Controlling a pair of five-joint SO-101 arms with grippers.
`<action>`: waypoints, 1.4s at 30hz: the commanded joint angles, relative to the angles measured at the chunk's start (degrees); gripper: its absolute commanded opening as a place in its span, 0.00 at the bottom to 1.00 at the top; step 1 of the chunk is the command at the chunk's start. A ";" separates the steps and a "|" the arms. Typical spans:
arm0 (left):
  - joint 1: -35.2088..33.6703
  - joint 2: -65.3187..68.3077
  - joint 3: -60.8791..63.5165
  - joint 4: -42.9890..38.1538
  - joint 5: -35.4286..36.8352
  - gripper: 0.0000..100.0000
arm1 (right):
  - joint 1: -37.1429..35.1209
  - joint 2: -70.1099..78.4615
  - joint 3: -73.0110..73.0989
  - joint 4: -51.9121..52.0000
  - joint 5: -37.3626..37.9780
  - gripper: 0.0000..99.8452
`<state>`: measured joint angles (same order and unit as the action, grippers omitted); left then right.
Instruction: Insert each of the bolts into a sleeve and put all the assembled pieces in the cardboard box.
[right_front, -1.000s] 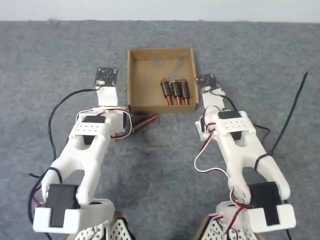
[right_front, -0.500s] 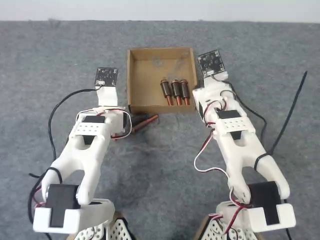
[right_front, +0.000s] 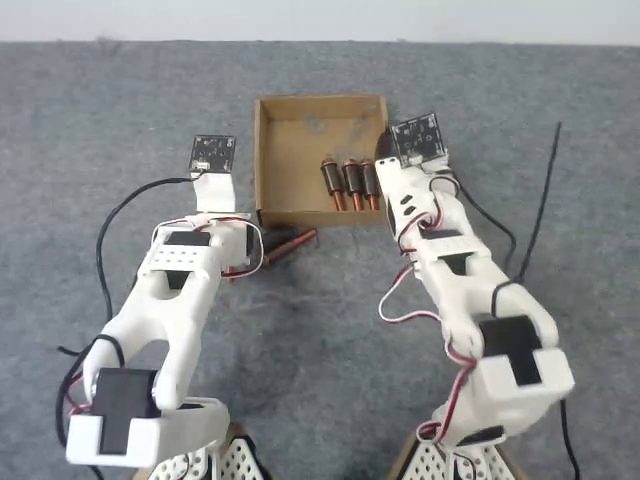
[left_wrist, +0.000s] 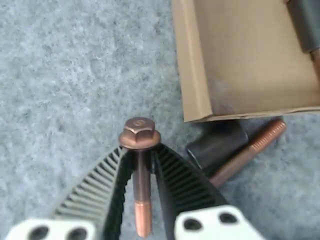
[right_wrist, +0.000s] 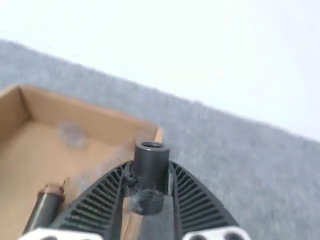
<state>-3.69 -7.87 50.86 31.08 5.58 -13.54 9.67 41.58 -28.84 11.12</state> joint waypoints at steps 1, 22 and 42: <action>-0.44 -0.62 -0.31 -1.41 -0.79 0.01 | -0.40 2.33 -2.64 -13.05 0.70 0.01; -0.44 -0.70 -0.31 -1.41 -0.79 0.01 | -2.59 12.35 20.04 -56.22 0.35 0.01; -0.44 -0.53 -0.31 -1.41 -0.79 0.01 | -8.92 9.80 43.87 -71.60 0.35 0.01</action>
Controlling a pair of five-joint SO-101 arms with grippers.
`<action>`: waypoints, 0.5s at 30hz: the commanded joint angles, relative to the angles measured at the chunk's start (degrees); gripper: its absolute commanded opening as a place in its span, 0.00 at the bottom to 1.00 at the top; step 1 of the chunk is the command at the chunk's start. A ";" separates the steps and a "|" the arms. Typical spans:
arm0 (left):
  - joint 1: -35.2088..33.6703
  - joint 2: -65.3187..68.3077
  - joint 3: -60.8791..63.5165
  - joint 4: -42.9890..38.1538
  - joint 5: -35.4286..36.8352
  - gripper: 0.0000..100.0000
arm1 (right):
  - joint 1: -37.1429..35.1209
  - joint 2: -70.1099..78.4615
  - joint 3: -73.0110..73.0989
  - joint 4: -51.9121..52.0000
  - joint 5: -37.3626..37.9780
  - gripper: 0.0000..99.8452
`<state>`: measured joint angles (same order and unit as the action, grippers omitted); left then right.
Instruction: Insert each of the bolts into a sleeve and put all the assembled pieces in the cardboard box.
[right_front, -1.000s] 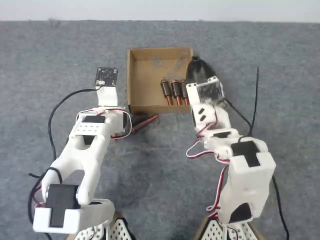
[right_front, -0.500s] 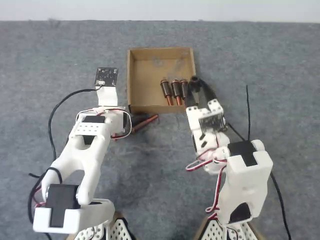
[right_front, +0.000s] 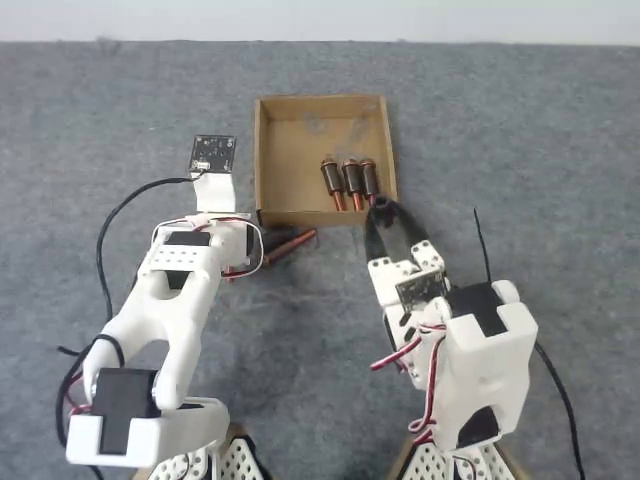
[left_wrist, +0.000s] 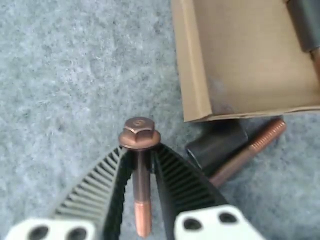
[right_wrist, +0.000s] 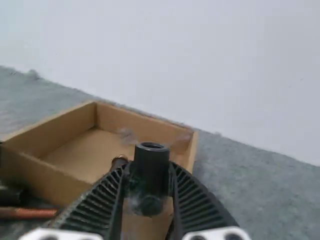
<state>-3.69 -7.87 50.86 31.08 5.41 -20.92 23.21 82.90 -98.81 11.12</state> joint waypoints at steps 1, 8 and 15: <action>-0.44 -0.53 -0.31 -1.41 -0.62 0.01 | -2.33 -5.23 4.04 -1.63 0.26 0.01; -0.44 -0.70 -0.31 -1.58 -0.70 0.01 | -6.11 -13.23 11.78 -1.01 0.26 0.01; -1.23 -1.14 -1.36 -2.64 -0.35 0.01 | -6.29 -13.23 11.78 -1.01 0.26 0.01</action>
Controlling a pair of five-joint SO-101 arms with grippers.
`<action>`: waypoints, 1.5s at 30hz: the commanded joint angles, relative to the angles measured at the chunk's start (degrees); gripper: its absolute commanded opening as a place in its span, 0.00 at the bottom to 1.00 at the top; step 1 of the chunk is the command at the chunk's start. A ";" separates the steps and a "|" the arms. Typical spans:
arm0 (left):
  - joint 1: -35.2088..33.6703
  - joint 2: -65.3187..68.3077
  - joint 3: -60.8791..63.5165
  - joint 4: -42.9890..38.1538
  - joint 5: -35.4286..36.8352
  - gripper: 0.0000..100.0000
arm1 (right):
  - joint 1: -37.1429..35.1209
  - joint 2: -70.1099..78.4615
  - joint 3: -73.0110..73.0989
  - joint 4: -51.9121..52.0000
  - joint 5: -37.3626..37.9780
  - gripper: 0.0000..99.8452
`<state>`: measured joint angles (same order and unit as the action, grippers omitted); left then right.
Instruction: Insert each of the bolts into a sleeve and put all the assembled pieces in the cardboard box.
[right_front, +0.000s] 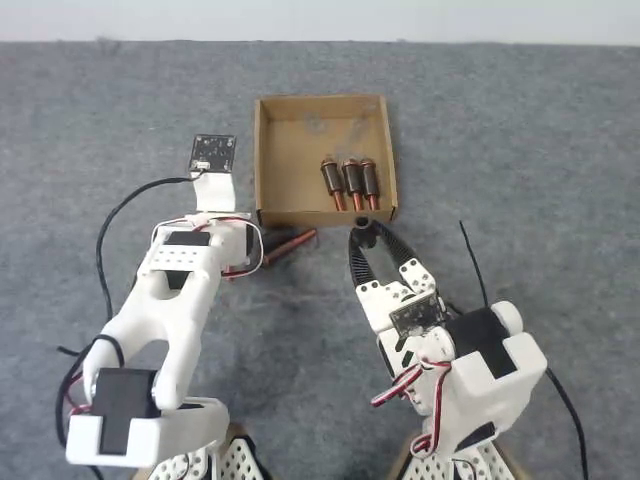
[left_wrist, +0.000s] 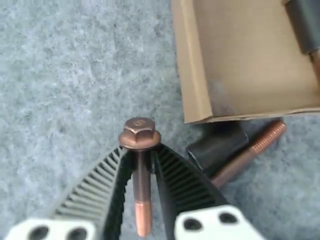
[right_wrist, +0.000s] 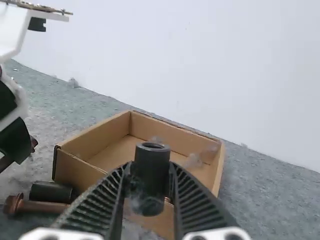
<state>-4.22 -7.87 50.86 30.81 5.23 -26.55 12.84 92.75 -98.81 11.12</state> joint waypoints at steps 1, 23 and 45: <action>-0.79 -1.76 -1.54 -2.73 -0.18 0.01 | -0.66 -2.86 1.93 -1.01 0.26 0.01; 11.96 -31.47 8.75 -28.84 1.49 0.01 | -2.33 -2.86 1.93 1.36 0.18 0.01; 19.78 -32.53 15.60 -36.22 18.11 0.01 | -4.70 -2.95 1.93 1.36 0.18 0.01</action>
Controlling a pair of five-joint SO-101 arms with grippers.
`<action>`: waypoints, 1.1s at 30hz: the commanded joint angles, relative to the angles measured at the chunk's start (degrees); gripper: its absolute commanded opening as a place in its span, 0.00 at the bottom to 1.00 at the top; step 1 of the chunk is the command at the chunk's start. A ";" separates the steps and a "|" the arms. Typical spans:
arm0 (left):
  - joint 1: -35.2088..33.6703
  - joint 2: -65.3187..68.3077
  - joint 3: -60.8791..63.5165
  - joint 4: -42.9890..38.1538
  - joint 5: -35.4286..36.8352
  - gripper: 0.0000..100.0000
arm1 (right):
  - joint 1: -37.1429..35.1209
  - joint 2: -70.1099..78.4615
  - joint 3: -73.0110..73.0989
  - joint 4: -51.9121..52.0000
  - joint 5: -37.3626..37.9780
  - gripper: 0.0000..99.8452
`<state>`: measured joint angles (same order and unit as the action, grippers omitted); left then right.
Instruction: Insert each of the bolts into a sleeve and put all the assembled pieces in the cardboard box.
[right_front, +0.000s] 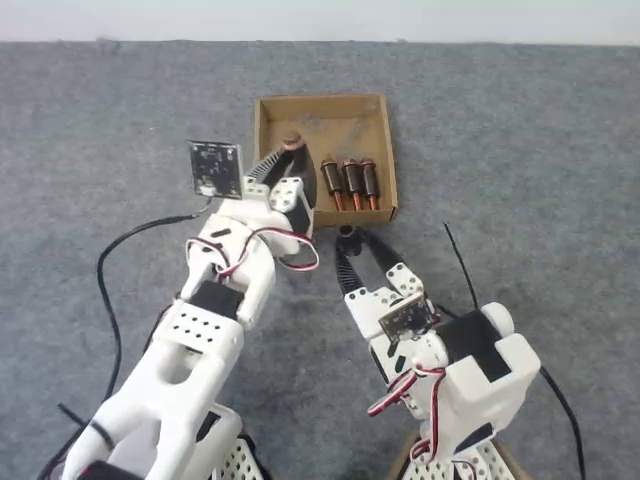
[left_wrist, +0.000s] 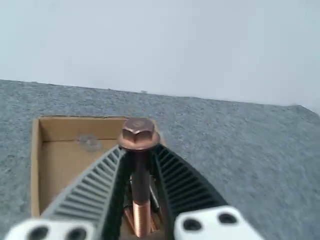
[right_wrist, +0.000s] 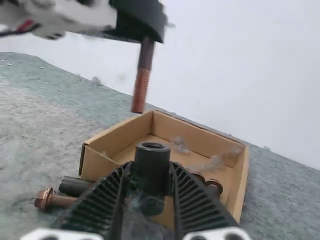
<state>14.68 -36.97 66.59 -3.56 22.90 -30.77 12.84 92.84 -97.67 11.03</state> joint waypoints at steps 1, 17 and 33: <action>0.97 -3.43 0.48 -1.93 0.35 0.01 | -0.48 -2.95 1.85 0.22 0.26 0.01; -2.64 -3.34 8.92 -15.03 0.53 0.01 | -1.01 3.82 -7.65 5.05 0.26 0.01; -2.81 -3.43 12.00 -18.73 0.53 0.01 | -3.91 15.16 -19.60 0.92 0.79 0.01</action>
<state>12.22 -37.32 79.52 -20.53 23.16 -34.20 28.48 76.22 -95.74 11.03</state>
